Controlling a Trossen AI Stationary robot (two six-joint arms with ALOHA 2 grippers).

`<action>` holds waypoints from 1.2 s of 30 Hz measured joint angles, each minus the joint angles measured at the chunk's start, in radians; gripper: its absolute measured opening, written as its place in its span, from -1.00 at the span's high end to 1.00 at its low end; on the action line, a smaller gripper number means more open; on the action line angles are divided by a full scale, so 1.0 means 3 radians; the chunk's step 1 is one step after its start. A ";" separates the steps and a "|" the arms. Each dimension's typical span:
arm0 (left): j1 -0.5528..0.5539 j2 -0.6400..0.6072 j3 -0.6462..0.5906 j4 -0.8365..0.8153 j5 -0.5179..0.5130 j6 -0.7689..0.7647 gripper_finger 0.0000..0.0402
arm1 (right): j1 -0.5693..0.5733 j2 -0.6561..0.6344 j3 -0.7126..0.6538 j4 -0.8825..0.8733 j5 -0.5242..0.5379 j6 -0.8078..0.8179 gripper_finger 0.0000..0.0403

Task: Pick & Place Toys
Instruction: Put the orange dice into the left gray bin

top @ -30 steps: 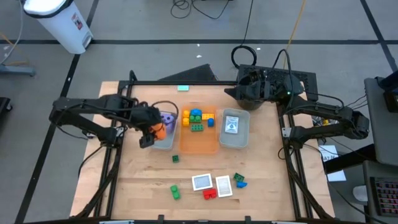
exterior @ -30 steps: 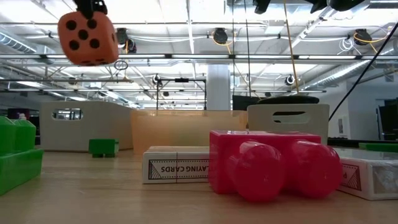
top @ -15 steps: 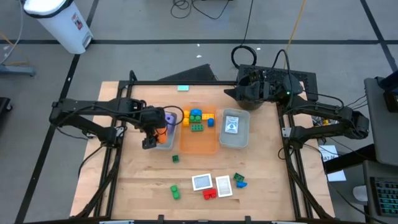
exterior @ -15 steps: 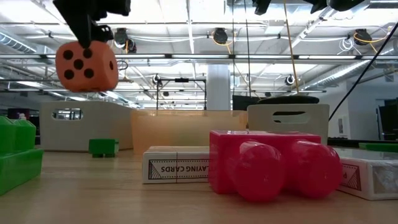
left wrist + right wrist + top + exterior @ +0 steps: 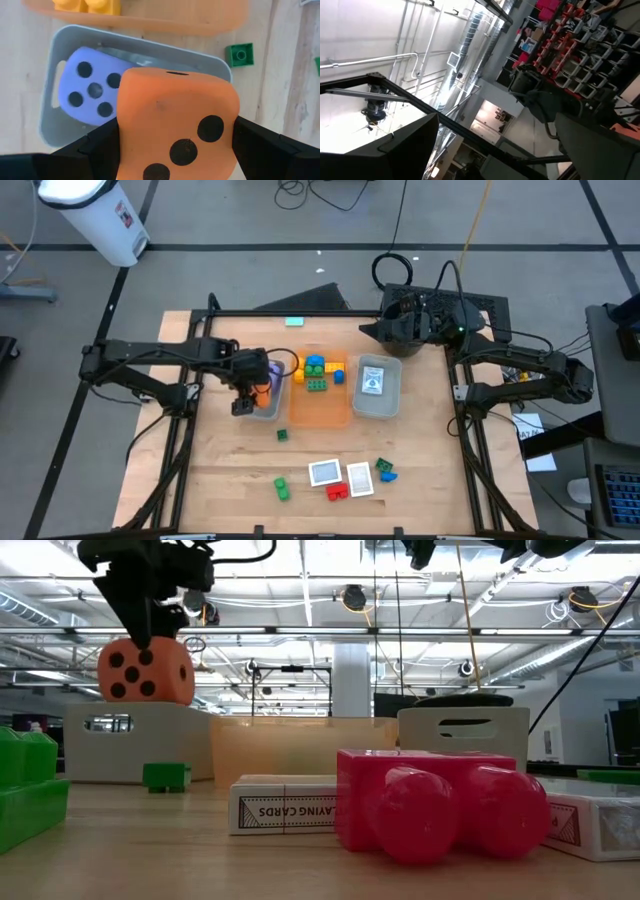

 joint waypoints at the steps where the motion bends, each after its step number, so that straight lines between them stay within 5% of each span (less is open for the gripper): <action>1: 0.0009 0.0002 -0.0030 0.0035 0.0033 0.0011 -0.56 | 0.0000 0.0000 0.0000 -0.0005 0.0000 0.0000 -0.94; 27: 0.0108 0.0392 -0.0082 0.0197 0.0322 0.0281 -0.55 | -0.0003 0.0005 0.0000 -0.0056 -0.0006 -0.0025 -0.94; 36: 0.0108 0.0392 -0.0082 0.0204 0.0321 0.0239 -0.77 | -0.0003 0.0005 0.0000 -0.0057 -0.0008 -0.0025 -0.94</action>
